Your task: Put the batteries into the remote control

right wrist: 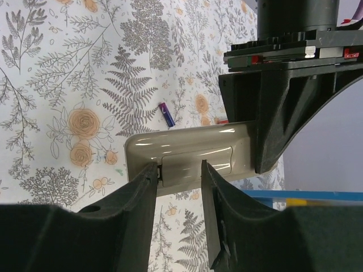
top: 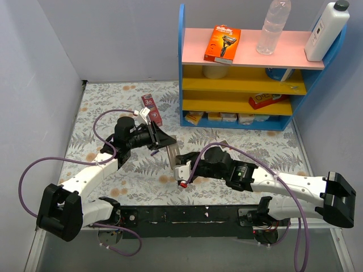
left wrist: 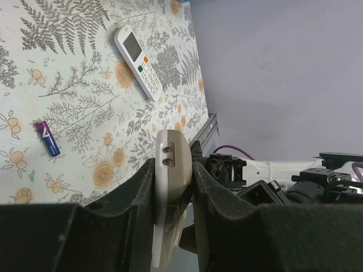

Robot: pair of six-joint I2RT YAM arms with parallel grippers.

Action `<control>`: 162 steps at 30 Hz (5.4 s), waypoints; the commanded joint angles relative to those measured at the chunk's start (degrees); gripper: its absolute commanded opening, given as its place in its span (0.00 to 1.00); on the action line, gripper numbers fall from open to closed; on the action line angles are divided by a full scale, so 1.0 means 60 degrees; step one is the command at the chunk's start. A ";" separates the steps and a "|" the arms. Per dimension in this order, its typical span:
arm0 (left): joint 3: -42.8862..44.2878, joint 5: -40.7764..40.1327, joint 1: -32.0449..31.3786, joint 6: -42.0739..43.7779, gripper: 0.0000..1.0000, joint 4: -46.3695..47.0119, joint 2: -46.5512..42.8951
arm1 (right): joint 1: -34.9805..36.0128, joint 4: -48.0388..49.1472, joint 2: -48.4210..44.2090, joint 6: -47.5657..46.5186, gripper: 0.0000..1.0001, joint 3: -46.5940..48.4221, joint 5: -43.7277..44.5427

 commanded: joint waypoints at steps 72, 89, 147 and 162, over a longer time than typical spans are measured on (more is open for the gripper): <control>0.0529 -0.1226 -0.0279 0.2902 0.00 -0.1677 -0.0053 | -0.0235 0.1756 0.1915 0.0956 0.45 0.0103 -0.0316; 0.0500 -0.1417 -0.0279 0.2550 0.00 -0.1589 -0.0082 | -0.0235 0.1243 0.1813 0.1088 0.51 -0.0175 -0.0696; -0.0291 -0.2912 -0.0616 0.3034 0.00 -0.1531 0.0650 | -0.0265 0.4642 0.3029 0.1806 0.49 -0.1845 -0.0052; -0.0115 -0.2369 -0.0630 0.2887 0.00 -0.1560 0.0577 | -0.0265 0.4305 0.2970 0.1688 0.47 -0.1464 -0.0140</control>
